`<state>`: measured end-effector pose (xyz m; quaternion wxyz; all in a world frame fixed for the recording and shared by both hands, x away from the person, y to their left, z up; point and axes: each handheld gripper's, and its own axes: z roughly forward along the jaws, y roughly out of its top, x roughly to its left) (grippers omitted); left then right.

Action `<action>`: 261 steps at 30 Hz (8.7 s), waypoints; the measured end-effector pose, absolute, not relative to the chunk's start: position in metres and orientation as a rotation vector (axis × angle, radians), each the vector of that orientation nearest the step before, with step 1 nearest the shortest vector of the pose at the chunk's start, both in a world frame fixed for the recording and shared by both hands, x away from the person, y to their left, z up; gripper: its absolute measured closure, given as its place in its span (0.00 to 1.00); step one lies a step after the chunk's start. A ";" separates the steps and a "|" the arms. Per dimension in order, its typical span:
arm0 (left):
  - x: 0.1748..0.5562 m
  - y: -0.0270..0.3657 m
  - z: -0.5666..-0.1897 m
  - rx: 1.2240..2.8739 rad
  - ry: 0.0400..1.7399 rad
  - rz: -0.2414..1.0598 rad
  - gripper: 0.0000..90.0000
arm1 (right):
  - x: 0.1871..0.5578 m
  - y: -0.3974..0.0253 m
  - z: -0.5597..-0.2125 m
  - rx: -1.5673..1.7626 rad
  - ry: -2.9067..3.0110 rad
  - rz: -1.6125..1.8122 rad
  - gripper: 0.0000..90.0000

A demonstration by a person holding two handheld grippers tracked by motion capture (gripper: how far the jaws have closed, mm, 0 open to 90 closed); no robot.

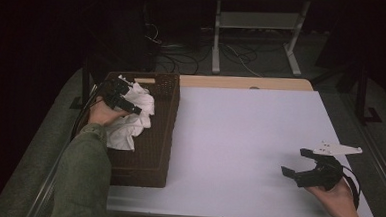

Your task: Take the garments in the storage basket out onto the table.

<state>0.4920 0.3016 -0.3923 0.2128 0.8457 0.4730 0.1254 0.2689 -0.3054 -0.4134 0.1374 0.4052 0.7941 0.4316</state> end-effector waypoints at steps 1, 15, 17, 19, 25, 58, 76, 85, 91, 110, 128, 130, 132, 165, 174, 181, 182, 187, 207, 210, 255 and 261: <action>0.492 0.302 -0.395 2.372 1.314 0.353 0.15 | 0.269 -0.305 -0.413 1.174 2.298 1.247 0.00; 0.499 0.307 -0.413 2.338 1.465 0.097 0.16 | 0.268 -0.301 -0.415 1.173 2.325 1.199 0.00; 0.499 0.307 -0.413 2.341 1.471 0.105 0.17 | 0.268 -0.301 -0.415 1.170 2.325 1.199 0.00; 0.499 0.305 -0.414 2.353 1.481 0.134 0.19 | 0.268 -0.302 -0.415 1.166 2.322 1.203 0.00; 0.495 0.304 -0.412 2.391 1.489 0.234 0.42 | 0.267 -0.302 -0.414 1.166 2.318 1.210 0.00; 0.456 0.313 -0.324 2.207 1.437 0.423 0.94 | 0.268 -0.303 -0.413 1.161 2.313 1.219 0.00; 0.433 0.303 -0.241 2.105 1.216 0.523 0.94 | 0.268 -0.303 -0.412 1.162 2.312 1.233 0.00; 0.420 0.303 -0.206 2.072 1.131 0.566 0.94 | 0.268 -0.304 -0.411 1.164 2.305 1.243 0.00; 0.414 0.298 -0.181 2.050 1.076 0.584 0.94 | 0.268 -0.304 -0.411 1.165 2.304 1.244 0.00; 0.395 0.273 -0.107 2.043 0.940 0.663 0.94 | 0.267 -0.305 -0.410 1.161 2.295 1.263 0.00; 0.385 0.257 -0.066 2.027 0.839 0.648 0.94 | 0.267 -0.306 -0.409 1.155 2.296 1.272 0.00; 0.385 0.254 -0.064 2.024 0.826 0.646 0.94 | 0.266 -0.306 -0.409 1.154 2.296 1.273 0.00; 0.384 0.251 -0.061 2.027 0.814 0.645 0.94 | 0.266 -0.306 -0.409 1.154 2.295 1.273 0.00; 0.396 0.133 -0.048 2.036 0.550 0.490 0.94 | 0.265 -0.308 -0.406 1.136 2.289 1.306 0.00; 0.404 0.100 -0.057 2.029 0.504 0.426 0.94 | 0.265 -0.310 -0.405 1.129 2.277 1.315 0.00; 0.411 0.081 -0.068 2.025 0.481 0.377 0.94 | 0.264 -0.310 -0.405 1.130 2.277 1.324 0.00; 0.413 0.079 -0.069 2.027 0.475 0.369 0.94 | 0.264 -0.310 -0.405 1.129 2.273 1.330 0.00; 0.415 0.068 -0.073 2.032 0.460 0.349 0.94 | 0.264 -0.311 -0.404 1.128 2.270 1.334 0.00; 0.431 0.033 -0.112 2.065 0.416 0.234 0.94 | 0.263 -0.312 -0.404 1.123 2.275 1.337 0.00; 0.432 0.031 -0.117 2.066 0.409 0.221 0.94 | 0.263 -0.312 -0.403 1.124 2.278 1.338 0.00; 0.449 0.009 -0.251 2.107 0.470 0.015 0.94 | 0.263 -0.312 -0.404 1.116 2.282 1.327 0.00; 0.451 0.007 -0.273 2.128 0.482 -0.013 0.94 | 0.263 -0.312 -0.404 1.118 2.284 1.327 0.00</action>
